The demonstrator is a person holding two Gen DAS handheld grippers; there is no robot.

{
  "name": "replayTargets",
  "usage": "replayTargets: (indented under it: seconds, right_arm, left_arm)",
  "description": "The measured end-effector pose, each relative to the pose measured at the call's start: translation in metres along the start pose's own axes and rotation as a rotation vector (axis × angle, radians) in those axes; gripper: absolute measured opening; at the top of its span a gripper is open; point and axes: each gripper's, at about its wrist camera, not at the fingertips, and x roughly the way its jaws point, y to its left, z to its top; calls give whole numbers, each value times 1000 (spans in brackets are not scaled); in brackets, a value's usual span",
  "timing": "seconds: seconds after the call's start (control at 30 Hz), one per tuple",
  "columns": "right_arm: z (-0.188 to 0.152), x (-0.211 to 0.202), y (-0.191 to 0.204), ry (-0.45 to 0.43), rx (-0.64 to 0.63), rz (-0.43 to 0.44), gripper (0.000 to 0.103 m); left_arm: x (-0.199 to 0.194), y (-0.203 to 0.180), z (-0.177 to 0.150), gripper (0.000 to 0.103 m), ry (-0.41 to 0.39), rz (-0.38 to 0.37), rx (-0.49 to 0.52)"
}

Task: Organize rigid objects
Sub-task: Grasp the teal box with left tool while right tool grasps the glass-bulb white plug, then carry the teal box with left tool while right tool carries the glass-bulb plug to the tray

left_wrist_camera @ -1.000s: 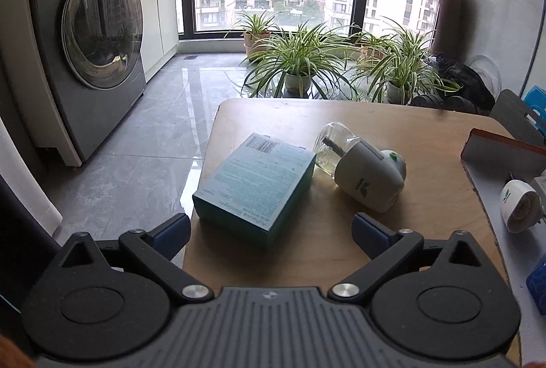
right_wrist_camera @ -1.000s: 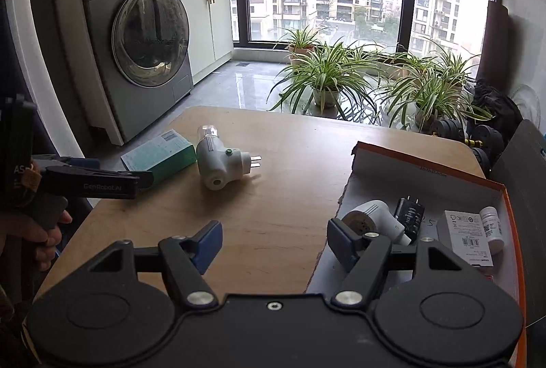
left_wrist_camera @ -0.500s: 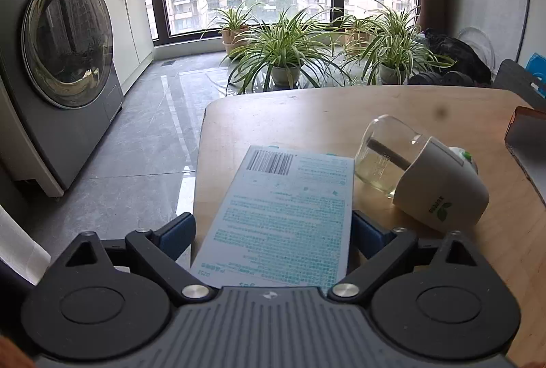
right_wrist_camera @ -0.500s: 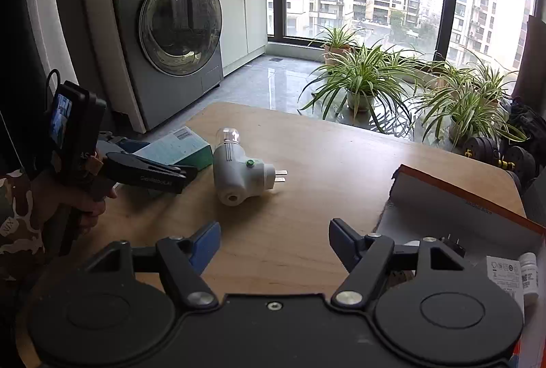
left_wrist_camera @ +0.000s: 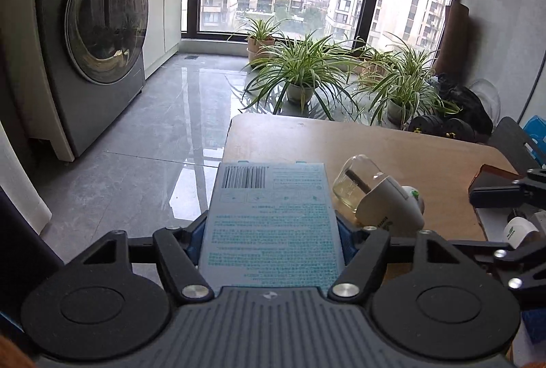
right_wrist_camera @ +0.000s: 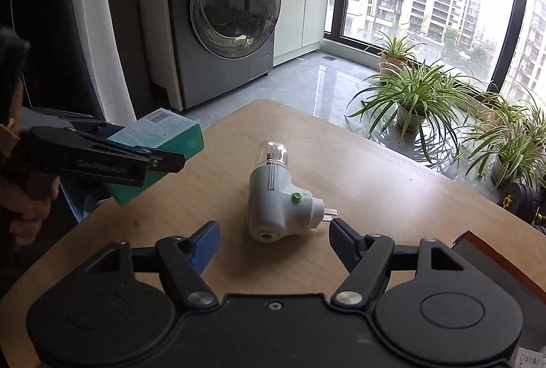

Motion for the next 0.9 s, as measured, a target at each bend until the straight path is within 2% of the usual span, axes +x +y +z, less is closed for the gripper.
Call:
replayTargets:
  seconds: [0.13,0.23,0.57,0.6,0.63,0.67,0.8,0.9]
  right_arm:
    - [11,19,7,31,-82,11,84]
    - [17,37,10,64,-133,6,84]
    - [32,96,9,173,-206,23,83]
    - [33,100,9,175,-202,25,82]
    - [33,100,7,174,-184,30,73]
    - [34,100,2,176,-148,41,71]
    - [28,88,-4,153,-56,49,70]
    - [19,64,-6,108,12,31,70]
  left_arm:
    - [-25,3,-12,72,-39,0,-37]
    - [-16,6,-11,72,-37,-14,-70]
    - [-4,5,-3,72,-38,-8,-71]
    - [-3,4,-2,72,-41,-8,-73]
    - [-3,4,-1,72,-45,-7,-74]
    - [-3,4,-1,72,-49,-5,-74]
    - [-3,2,-1,72,-58,-12,-79]
    - [-4,0,-1,72,-68,-12,-73]
